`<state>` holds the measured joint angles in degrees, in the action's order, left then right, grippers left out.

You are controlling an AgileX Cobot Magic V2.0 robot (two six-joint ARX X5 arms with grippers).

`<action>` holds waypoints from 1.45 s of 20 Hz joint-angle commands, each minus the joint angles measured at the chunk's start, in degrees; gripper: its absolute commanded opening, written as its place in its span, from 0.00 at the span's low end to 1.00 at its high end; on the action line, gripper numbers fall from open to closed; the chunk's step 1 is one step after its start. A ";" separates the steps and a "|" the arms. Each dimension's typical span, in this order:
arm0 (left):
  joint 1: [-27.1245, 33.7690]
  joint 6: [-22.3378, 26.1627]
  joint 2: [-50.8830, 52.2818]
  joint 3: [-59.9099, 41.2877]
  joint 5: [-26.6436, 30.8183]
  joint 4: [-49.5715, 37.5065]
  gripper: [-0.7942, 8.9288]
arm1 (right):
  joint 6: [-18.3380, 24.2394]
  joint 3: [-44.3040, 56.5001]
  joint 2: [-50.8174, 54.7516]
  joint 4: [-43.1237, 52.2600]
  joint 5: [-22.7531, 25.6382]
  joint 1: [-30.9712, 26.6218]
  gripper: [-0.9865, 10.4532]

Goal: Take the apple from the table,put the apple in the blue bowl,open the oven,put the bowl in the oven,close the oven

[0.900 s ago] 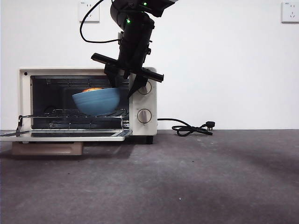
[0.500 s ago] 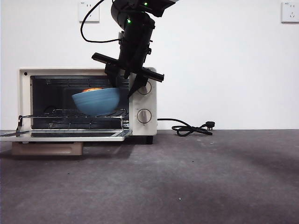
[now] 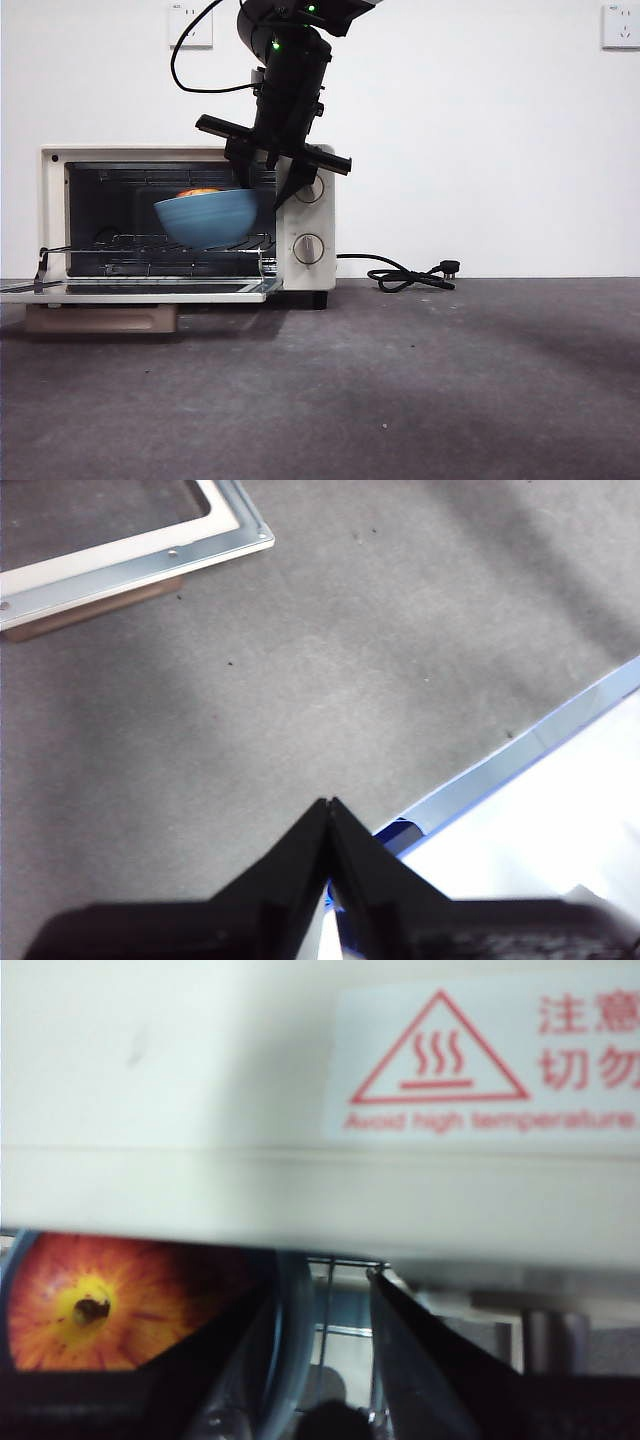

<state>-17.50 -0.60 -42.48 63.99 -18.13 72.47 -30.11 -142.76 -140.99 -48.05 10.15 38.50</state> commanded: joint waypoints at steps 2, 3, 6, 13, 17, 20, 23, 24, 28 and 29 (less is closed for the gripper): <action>-0.20 0.79 0.11 -0.59 0.20 -0.04 0.08 | 3.85 -1.36 -0.85 -0.07 2.60 1.14 0.22; -0.20 0.79 0.11 -0.59 0.20 -0.04 0.08 | 4.63 -1.68 -0.85 -0.26 3.13 1.38 0.22; -0.20 0.79 0.11 -0.61 0.20 -0.07 0.08 | 6.21 -2.62 -0.85 -0.37 5.11 2.21 0.22; -0.20 0.79 0.11 -0.59 0.22 0.02 0.08 | 6.97 -3.28 -0.83 -1.53 5.35 3.17 0.22; -0.20 0.81 0.11 -0.59 0.22 -0.02 0.08 | 7.85 -3.34 -0.07 -2.49 6.08 3.32 0.22; -0.20 0.79 0.11 -0.61 0.59 -0.09 0.08 | 9.49 -3.34 1.14 -2.95 9.03 3.63 0.22; -0.17 0.81 0.11 -0.59 1.99 -0.09 0.08 | 11.15 -3.34 2.67 -3.02 9.88 3.98 0.22; -0.17 0.81 0.11 -0.61 2.25 -0.11 0.08 | 11.37 -3.34 3.13 -2.99 9.84 4.00 0.22; -0.17 0.85 0.11 -0.61 3.65 -0.13 0.08 | 12.41 -3.34 5.73 -3.54 9.57 4.39 0.22; -0.17 0.87 0.11 -0.59 4.50 -0.20 0.08 | 12.94 -3.34 6.58 -4.17 9.57 4.85 0.22</action>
<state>-17.50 -0.47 -42.50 63.99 -14.04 72.42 -18.46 -145.82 -135.44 -51.90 19.59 42.83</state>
